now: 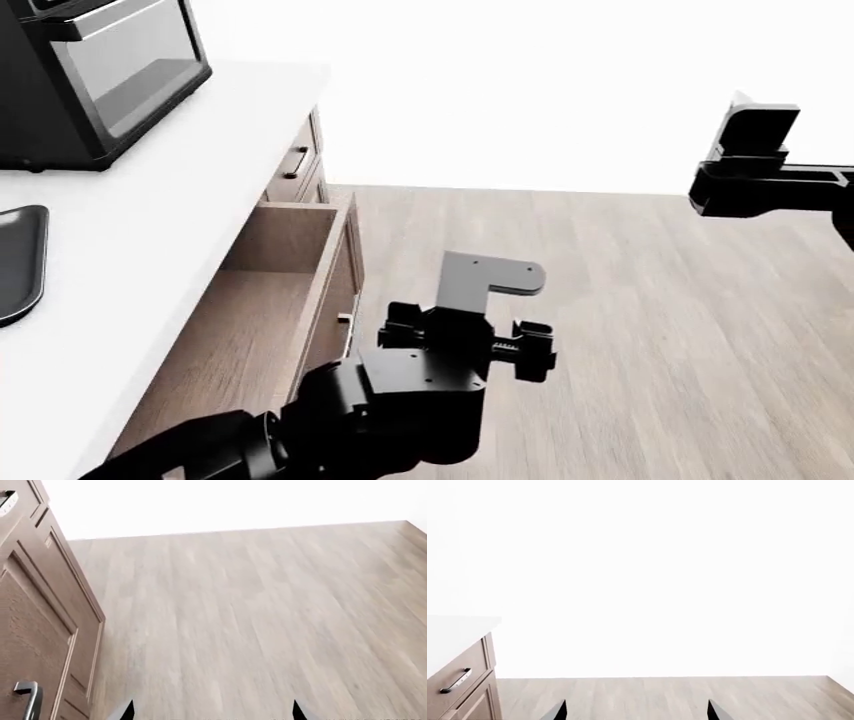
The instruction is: Close the right drawer.
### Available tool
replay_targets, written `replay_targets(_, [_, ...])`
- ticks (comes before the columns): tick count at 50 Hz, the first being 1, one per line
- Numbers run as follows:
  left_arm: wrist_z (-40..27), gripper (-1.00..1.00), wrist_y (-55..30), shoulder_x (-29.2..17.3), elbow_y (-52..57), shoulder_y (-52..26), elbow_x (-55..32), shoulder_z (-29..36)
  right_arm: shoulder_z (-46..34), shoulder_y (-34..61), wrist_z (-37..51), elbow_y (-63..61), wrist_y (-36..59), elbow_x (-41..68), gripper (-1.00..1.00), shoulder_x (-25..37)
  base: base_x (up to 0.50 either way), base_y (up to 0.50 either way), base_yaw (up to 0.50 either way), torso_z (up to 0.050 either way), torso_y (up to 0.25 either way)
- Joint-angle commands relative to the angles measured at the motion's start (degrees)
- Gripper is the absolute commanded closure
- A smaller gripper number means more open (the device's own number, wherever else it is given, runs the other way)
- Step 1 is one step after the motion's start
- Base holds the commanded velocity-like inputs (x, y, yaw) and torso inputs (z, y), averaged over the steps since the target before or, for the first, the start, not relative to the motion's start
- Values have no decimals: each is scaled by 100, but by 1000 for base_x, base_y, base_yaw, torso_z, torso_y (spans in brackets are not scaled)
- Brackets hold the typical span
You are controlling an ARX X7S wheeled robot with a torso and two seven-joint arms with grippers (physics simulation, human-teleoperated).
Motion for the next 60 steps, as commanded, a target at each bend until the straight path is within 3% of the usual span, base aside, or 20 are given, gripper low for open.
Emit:
replay_targets(1, [9, -100, 40, -57, 8, 65, -35, -10, 31, 26, 40, -12, 44, 34, -100, -40, 0, 0, 0, 0, 0])
replay_targets(23, [599, -100, 333, -115, -485, 574, 423, 361, 74, 15, 35, 4, 77, 47, -100, -52, 0, 0, 0, 0, 0])
replay_targets(60, [1170, -100, 631, -290, -1511, 877, 583, 388, 173, 42, 75, -12, 151, 101, -100, -66, 0, 0, 0, 0, 0])
